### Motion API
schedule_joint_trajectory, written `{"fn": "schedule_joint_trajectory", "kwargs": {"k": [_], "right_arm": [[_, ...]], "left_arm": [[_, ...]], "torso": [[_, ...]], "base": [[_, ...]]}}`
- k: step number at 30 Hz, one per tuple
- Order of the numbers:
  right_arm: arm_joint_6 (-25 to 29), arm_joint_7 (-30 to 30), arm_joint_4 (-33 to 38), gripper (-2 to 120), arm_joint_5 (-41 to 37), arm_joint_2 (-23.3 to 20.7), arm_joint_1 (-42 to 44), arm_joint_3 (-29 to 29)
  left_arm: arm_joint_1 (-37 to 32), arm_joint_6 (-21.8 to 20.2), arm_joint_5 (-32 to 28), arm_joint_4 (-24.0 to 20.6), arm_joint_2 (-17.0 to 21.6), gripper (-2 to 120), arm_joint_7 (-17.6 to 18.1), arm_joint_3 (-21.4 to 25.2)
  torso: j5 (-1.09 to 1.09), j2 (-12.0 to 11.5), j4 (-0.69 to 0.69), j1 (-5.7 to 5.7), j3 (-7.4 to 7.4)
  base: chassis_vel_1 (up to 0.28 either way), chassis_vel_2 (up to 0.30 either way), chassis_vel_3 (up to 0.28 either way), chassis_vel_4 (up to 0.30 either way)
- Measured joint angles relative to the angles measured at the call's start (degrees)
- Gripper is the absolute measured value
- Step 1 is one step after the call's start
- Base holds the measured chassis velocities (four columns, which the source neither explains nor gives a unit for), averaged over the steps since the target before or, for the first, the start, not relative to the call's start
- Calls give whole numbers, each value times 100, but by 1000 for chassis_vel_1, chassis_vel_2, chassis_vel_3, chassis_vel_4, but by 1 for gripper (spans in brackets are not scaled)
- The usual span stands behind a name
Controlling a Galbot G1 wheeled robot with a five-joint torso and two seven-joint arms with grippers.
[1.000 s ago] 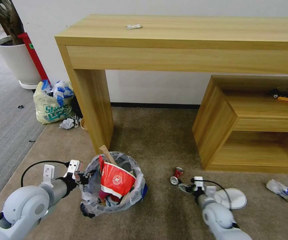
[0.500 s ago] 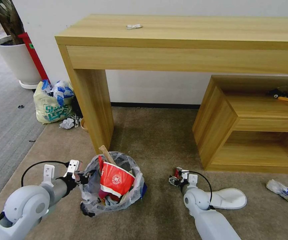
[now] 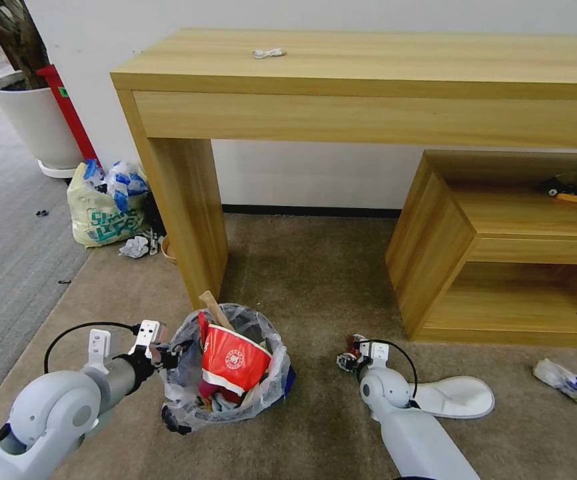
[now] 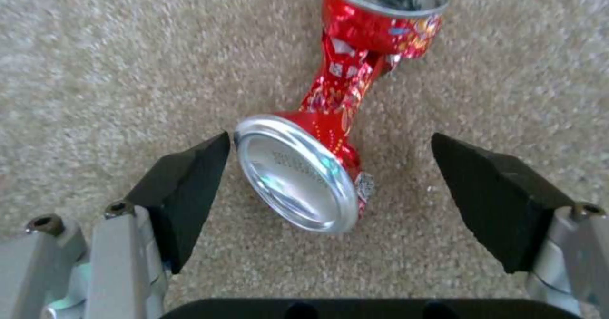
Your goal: Pick up the trash bin and place the garbage on the floor into it.
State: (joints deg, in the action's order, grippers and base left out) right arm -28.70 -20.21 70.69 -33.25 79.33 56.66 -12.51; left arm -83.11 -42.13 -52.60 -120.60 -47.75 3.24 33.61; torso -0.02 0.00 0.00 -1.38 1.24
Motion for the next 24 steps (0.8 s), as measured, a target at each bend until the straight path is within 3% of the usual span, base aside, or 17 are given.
{"fn": "schedule_joint_trajectory", "kwargs": {"k": [13, 24], "right_arm": [[268, 234, -427, 75, 168, 74, -189, 13], [297, 293, -581, 47, 185, 122, -246, -18]], "left_arm": [[-16, 0, 0, -56, 64, 0, -83, 12], [-23, 0, -2, -99, 92, 0, -94, 12]], "torso": [[0, 0, 0, 0, 0], [-1, 0, -1, 0, -1]], "base": [[0, 0, 0, 0], [0, 0, 0, 0]]}}
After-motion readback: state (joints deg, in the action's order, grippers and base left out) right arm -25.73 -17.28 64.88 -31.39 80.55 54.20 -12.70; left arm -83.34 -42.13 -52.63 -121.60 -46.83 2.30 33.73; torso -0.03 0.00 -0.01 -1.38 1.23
